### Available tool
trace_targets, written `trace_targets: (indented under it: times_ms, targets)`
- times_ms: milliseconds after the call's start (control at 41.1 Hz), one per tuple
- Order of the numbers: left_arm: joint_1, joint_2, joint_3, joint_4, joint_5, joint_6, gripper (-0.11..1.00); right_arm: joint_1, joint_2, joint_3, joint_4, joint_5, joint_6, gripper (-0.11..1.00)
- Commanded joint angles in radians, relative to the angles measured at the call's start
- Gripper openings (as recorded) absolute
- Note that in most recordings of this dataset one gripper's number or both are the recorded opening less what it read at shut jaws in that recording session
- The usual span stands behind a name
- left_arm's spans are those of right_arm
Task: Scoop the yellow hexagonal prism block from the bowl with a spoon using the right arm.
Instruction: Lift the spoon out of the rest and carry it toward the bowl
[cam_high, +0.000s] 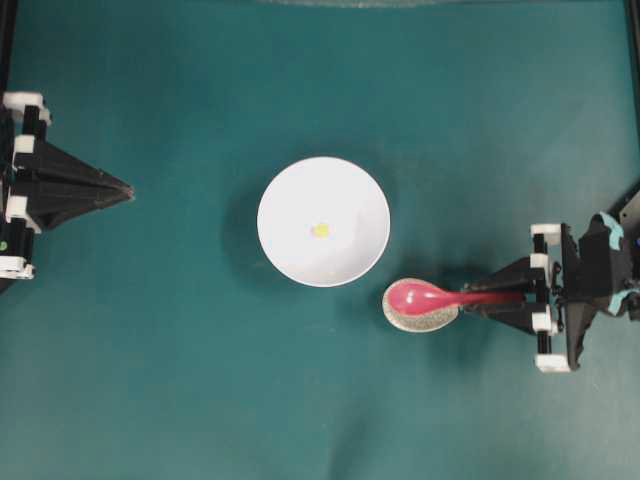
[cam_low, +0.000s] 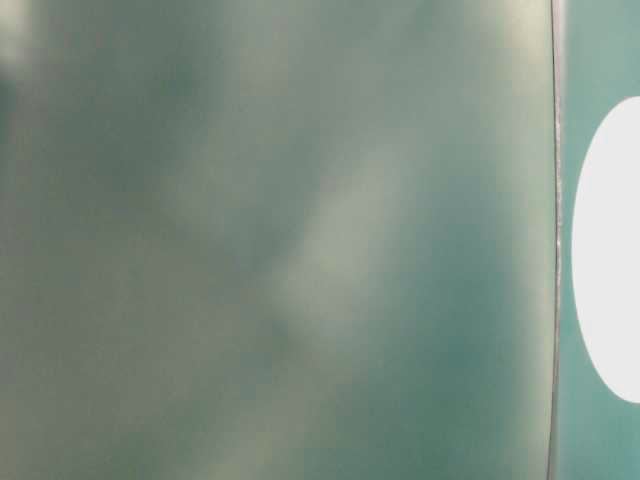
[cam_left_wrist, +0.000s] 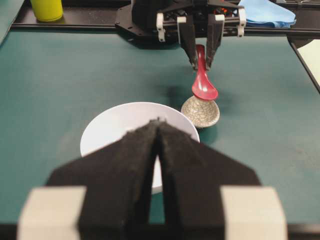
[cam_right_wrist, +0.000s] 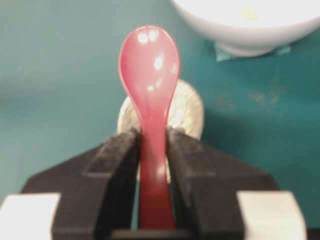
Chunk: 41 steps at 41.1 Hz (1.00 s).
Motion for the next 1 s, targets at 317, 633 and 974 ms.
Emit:
trace_targets:
  times_ms: [317, 633, 974]
  targets:
    - [-0.003, 0.006, -0.031, 0.000, -0.005, 0.000, 0.02, -0.209, -0.259, -0.040, -0.002, 0.258, -0.222, 0.25]
    - [-0.002, 0.005, -0.031, 0.000, -0.006, 0.000, 0.02, -0.459, -0.416, -0.150, -0.003, 0.637, -0.387, 0.25]
    - [-0.002, 0.005, -0.031, 0.002, -0.011, 0.000, 0.02, -0.678, -0.411, -0.296, -0.029, 0.977, -0.414, 0.25]
